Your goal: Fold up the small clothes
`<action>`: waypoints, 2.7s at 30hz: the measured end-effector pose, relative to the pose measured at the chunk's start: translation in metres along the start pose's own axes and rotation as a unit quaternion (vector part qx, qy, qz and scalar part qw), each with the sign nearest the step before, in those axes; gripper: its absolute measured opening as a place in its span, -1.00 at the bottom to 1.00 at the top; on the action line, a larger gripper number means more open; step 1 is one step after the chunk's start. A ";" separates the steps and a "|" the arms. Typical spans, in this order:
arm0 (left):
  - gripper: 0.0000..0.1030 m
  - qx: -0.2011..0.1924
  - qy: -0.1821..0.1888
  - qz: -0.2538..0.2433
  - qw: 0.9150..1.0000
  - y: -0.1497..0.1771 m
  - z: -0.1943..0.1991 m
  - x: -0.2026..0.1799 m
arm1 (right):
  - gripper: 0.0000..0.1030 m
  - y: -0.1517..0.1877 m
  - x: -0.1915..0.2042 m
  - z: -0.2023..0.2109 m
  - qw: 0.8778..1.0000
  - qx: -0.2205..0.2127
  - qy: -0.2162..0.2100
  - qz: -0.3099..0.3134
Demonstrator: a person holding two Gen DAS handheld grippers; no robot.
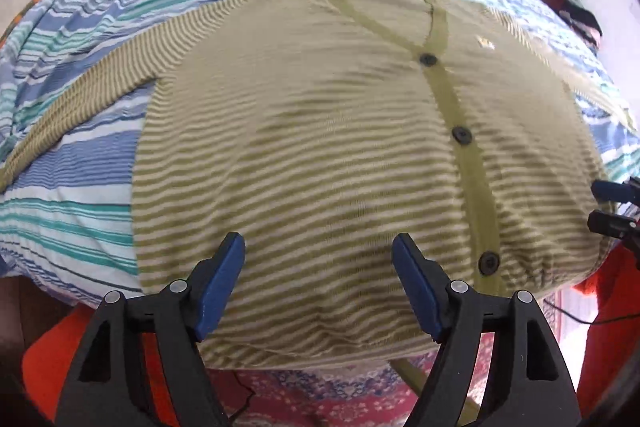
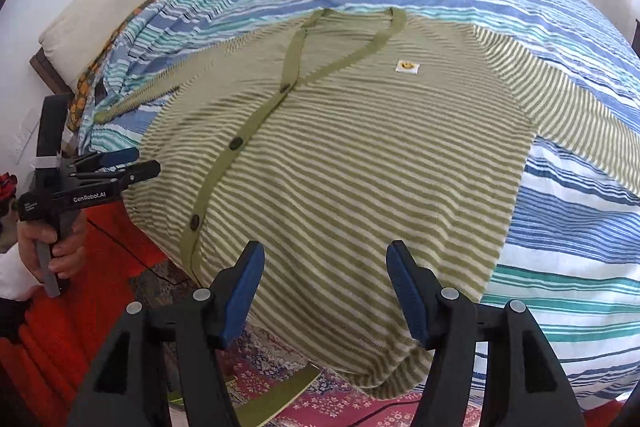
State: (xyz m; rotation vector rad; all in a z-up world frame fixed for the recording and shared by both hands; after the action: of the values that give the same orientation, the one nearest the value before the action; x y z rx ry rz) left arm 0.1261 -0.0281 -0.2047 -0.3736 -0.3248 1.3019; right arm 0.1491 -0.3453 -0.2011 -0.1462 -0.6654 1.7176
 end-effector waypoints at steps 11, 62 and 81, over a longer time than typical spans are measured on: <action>0.71 -0.058 -0.001 -0.014 0.998 0.005 0.029 -0.016 | 0.24 0.025 0.012 0.019 0.998 -0.026 0.032 0.055; 0.99 -0.064 -0.068 0.081 0.992 -0.194 -0.133 0.076 | 0.90 -0.136 -0.070 -0.130 1.000 -0.013 0.013 -0.001; 0.97 -0.086 -0.060 0.080 0.991 -0.197 -0.078 0.065 | 0.95 -0.179 -0.100 -0.117 0.995 -0.007 0.096 -0.034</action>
State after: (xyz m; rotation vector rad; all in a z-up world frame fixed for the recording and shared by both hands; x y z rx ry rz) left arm 0.3467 -0.0156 -0.1858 -0.4762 -0.5197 1.4607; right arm 0.3803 -0.3779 -0.2328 -0.2920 -0.5357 1.6107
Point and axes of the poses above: each gripper's, at about its wrist camera, not at the fingertips, and z roughly against the way its jaws point, x to its left, y to its underside, the point moved 7 cm from there along -z, roughly the way its jaws point, and after that the axes turned 3 degrees about -x, right-handed, at the moved point
